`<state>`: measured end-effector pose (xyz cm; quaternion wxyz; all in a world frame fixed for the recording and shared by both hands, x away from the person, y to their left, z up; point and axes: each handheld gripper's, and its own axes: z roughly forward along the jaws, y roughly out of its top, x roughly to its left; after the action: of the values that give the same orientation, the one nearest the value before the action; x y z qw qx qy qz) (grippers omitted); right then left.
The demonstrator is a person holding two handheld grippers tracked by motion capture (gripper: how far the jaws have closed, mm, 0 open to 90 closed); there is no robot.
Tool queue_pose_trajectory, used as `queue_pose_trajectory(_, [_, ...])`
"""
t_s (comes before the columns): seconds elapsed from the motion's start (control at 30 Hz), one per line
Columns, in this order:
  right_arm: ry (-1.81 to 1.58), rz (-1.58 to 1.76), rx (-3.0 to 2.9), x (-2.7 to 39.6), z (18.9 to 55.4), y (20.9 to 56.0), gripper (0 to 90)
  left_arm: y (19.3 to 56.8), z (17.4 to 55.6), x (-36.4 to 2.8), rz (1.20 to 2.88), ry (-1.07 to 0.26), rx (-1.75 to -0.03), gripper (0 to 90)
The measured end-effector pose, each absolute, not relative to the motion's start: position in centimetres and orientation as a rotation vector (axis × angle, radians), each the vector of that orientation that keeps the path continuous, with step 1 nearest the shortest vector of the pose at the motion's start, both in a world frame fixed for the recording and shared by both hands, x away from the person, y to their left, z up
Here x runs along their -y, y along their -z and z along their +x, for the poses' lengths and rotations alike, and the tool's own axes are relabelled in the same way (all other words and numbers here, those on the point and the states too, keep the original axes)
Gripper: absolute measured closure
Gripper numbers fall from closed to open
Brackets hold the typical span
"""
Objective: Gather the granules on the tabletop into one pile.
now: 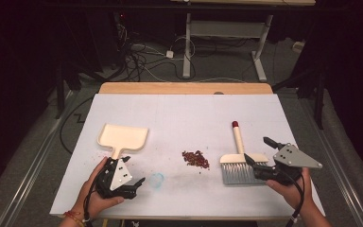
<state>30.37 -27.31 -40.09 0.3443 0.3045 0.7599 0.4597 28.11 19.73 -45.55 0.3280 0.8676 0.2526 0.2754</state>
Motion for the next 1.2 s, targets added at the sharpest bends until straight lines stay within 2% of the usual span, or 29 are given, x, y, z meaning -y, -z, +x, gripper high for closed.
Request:
queue_pose_trajectory(0.8, [-1.153,0.782,-2.033,27.9,28.3,44.6,19.0,45.7,28.4,-19.3,2.284,-0.708,-0.651,16.6])
queue_pose_trajectory(1.2, [-1.143,0.766,-2.003,27.7,28.2,44.0,16.8,45.7,28.1,-19.4,2.286,-0.722,-0.649,16.6])
